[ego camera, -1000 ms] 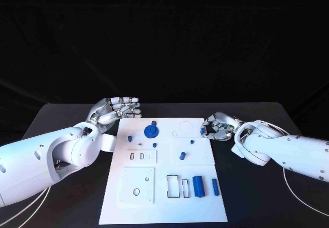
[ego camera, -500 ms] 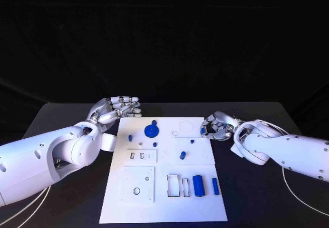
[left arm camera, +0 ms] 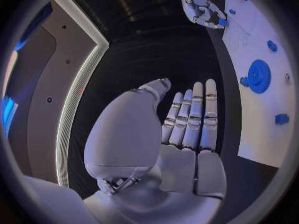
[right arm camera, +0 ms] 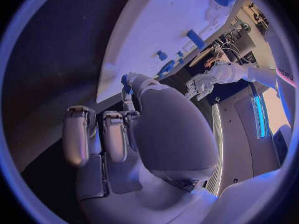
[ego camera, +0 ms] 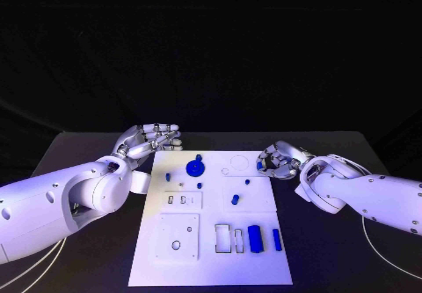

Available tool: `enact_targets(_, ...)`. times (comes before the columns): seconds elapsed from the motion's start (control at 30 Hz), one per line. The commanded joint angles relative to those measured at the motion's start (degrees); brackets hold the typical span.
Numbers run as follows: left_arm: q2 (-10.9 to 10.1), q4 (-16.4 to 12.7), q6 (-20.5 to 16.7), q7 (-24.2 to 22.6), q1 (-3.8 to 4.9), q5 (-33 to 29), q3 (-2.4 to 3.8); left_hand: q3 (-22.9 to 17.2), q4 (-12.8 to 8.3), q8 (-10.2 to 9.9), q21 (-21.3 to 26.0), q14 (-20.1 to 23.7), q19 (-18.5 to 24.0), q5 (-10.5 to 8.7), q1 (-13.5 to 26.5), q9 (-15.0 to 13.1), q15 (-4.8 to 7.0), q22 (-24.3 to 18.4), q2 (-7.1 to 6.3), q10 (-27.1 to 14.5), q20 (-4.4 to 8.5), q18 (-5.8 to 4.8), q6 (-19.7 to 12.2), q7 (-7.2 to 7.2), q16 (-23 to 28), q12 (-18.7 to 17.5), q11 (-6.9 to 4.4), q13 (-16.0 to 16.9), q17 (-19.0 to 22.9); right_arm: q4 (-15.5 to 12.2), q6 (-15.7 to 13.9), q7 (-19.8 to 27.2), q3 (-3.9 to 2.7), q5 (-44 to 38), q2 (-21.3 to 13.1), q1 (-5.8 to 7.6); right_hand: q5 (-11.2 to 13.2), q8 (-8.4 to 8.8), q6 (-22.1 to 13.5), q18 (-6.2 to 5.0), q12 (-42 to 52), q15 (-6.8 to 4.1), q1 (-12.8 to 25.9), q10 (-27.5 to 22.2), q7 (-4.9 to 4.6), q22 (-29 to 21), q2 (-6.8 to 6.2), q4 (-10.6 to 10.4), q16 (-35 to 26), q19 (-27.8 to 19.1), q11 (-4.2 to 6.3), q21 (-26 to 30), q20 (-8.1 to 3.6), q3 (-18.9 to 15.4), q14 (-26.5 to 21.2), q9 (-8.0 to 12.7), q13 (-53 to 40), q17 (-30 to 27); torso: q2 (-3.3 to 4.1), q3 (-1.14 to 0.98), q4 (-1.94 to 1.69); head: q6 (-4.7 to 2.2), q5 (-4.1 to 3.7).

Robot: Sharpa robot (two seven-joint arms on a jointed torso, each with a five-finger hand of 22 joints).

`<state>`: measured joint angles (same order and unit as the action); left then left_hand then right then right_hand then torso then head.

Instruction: Assemble the parts on the task board

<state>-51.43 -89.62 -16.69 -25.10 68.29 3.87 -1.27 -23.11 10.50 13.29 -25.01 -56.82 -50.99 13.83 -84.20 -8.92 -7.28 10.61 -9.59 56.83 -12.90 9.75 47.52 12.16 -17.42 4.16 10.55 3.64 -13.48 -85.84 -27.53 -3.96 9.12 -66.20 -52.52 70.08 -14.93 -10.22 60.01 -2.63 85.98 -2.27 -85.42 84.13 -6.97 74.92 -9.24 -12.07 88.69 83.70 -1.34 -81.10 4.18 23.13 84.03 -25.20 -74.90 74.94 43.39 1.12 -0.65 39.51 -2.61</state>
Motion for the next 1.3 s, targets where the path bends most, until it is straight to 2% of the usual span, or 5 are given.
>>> enact_targets(0.03,0.14,0.07,1.08,-0.23,0.01,-0.12,0.03,-0.30,0.02,-0.17,-0.36,0.05,0.49,-0.37,0.46,0.07,-0.32,-0.08,0.06,0.18,-0.10,0.60,0.01,1.65,0.25,-0.35,0.14,0.08,-0.07,-1.34,-2.69,-0.84,-0.05,-1.53,-0.10,0.27,-0.36,-2.69,1.49,0.07,0.35,-0.40,0.22,3.39,1.50,7.44,0.80,0.07,0.28,0.12,0.36,-0.24,-0.47,0.43,5.09,-2.43,-11.48,10.65,-0.16,0.02,0.09,-0.06,0.10)
enact_targets(0.43,0.72,0.83,1.25,-0.04,-0.07,-0.12,-0.05,-0.34,-0.01,-0.19,-0.37,0.05,0.50,-0.38,0.45,0.07,-0.32,-0.08,0.10,0.18,-0.10,0.60,0.01,1.65,0.27,-0.36,0.14,0.08,-0.10,-7.69,-2.00,-9.83,-0.12,-2.24,3.54,1.74,-0.25,-3.07,-0.07,0.06,0.04,-0.31,4.27,3.26,1.37,7.48,0.50,-0.84,0.23,0.11,0.24,-0.07,-0.48,1.86,5.06,-3.10,-11.26,10.47,-0.92,0.16,0.14,0.40,0.76)
enact_targets(0.57,1.12,1.22,1.35,0.00,-0.12,-0.12,-0.09,-0.34,-0.01,-0.19,-0.37,0.05,0.50,-0.38,0.45,0.07,-0.32,-0.08,0.10,0.18,-0.10,0.60,0.01,1.65,0.27,-0.36,0.14,0.08,-0.10,-8.58,-1.15,-12.71,-0.11,-2.97,7.28,1.68,-0.25,-3.07,-0.15,0.06,-0.08,-0.31,4.47,3.18,1.36,7.49,0.53,-0.91,0.20,0.12,0.24,-0.07,-0.48,1.95,5.04,-3.12,-11.15,10.35,-1.25,0.22,0.03,1.06,1.83)
enact_targets(0.97,1.89,2.20,1.42,0.11,-0.15,-0.12,-0.16,-0.34,-0.01,-0.19,-0.37,0.05,0.50,-0.38,0.45,0.07,-0.32,-0.08,0.10,0.18,-0.10,0.60,0.01,1.65,0.27,-0.36,0.14,0.08,-0.10,-8.21,3.03,-16.50,-0.06,-9.14,16.50,0.34,-0.22,-2.99,-0.71,-0.01,-0.32,-0.25,5.31,3.02,1.21,7.31,0.46,-1.10,0.16,-0.02,0.13,0.20,-0.45,2.31,5.01,-3.17,-10.95,10.18,-1.38,0.32,-0.07,1.64,2.86)
enact_targets(1.3,1.99,2.23,1.40,0.22,-0.15,-0.12,-0.17,-0.42,-0.05,-0.21,-0.41,0.05,0.52,-0.43,0.46,0.08,-0.32,-0.08,0.18,0.21,-0.10,0.59,0.03,1.64,0.31,-0.37,0.14,0.08,-0.15,-6.49,4.00,-18.00,0.05,-15.07,20.48,-1.78,-0.15,-3.11,-0.82,-0.02,-0.30,-0.18,6.25,3.02,1.16,7.30,-0.27,-1.19,0.16,-0.03,0.06,0.27,-0.39,2.28,5.01,-3.28,-10.98,10.19,-1.37,0.27,0.02,1.96,3.30)
